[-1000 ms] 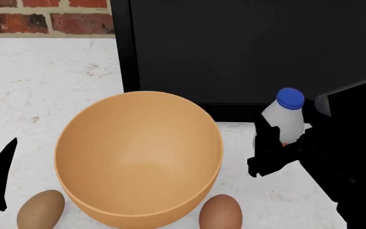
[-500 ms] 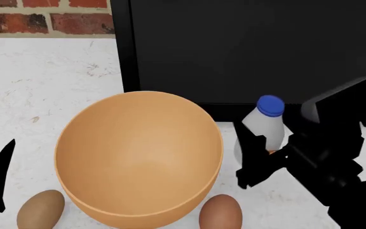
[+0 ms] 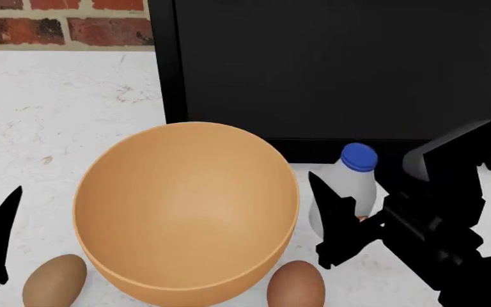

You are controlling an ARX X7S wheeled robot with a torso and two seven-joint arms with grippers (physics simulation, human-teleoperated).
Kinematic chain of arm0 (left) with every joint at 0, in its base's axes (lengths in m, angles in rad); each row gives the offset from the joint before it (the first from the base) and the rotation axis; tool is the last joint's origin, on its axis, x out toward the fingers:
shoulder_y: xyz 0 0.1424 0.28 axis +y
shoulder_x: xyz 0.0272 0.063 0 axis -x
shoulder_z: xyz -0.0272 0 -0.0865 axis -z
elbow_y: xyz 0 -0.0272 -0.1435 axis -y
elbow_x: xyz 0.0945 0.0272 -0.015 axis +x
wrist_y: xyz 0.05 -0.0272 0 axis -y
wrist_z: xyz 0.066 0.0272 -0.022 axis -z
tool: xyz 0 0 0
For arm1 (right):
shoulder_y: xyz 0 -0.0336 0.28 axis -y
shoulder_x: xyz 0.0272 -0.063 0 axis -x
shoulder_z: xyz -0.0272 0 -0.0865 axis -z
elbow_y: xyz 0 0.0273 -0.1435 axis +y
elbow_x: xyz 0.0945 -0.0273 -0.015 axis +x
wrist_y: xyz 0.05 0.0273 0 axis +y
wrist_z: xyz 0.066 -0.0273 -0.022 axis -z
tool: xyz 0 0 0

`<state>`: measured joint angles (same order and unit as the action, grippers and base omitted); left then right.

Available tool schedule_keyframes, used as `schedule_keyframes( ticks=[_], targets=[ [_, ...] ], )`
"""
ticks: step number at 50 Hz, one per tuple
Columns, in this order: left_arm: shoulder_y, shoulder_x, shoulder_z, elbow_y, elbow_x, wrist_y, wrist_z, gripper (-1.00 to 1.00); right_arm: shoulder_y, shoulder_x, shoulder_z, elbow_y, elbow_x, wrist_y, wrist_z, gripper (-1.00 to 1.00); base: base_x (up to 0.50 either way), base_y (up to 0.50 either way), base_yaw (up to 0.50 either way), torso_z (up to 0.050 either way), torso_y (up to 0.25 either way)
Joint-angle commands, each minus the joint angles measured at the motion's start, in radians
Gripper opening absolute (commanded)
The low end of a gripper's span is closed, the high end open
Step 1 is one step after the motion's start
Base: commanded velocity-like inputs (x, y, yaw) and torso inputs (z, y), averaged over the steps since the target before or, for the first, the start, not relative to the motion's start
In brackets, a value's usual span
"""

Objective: Place the eggs and milk next to the bowl.

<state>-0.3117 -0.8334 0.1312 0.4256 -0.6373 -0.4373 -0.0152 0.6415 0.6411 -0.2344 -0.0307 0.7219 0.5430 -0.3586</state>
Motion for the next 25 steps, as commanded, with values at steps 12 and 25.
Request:
schedule_keyframes(
  ticks=[12, 25],
  targets=[
    [-0.012, 0.003, 0.012, -0.003, 0.007, -0.006, 0.0, 1.0, -0.037, 0.005, 0.012, 0.001, -0.008, -0.04, -0.035, -1.0, 0.0, 0.0, 0.0, 0.0, 0.0],
    [-0.008, 0.001, 0.011, 0.002, 0.007, -0.006, -0.004, 1.0, -0.038, -0.003, 0.002, 0.022, -0.014, -0.05, -0.044, -1.0, 0.0, 0.0, 0.0, 0.0, 0.001]
  ],
)
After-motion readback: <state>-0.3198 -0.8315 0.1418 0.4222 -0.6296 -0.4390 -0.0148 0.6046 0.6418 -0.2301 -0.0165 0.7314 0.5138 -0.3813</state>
